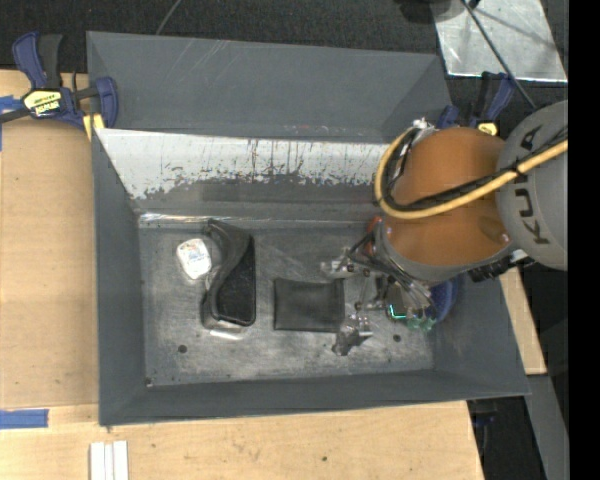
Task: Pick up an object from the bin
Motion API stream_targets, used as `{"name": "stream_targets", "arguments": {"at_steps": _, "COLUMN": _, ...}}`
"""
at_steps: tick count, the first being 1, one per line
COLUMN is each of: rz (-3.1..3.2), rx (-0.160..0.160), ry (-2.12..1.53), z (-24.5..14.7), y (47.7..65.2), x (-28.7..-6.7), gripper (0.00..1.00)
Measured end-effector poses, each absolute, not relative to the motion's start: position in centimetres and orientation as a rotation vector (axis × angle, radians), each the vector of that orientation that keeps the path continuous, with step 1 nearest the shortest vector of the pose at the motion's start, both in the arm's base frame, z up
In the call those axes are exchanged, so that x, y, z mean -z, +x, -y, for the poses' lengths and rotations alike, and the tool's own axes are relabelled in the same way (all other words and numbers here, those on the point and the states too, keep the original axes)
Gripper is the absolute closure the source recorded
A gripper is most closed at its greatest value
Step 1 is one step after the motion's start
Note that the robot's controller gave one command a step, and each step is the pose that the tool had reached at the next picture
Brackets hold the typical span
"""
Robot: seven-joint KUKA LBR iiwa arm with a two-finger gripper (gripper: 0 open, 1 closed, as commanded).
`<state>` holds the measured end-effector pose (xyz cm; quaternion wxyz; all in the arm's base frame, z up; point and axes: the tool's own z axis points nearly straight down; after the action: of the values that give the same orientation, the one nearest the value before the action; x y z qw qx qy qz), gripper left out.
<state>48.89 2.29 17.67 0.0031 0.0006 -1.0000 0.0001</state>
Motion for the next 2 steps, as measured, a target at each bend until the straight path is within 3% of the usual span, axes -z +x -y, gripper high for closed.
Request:
{"name": "stream_targets", "arguments": {"at_steps": 1, "rz": 3.121, "rx": 0.0, "ry": 0.399, "z": -2.82, "y": 55.6, "x": -7.39, "gripper": 0.0}}
{"name": "stream_targets", "arguments": {"at_steps": 2, "rz": 3.141, "rx": 0.001, "ry": 0.395, "z": -2.87, "y": 56.07, "x": -7.87, "gripper": 1.0}}
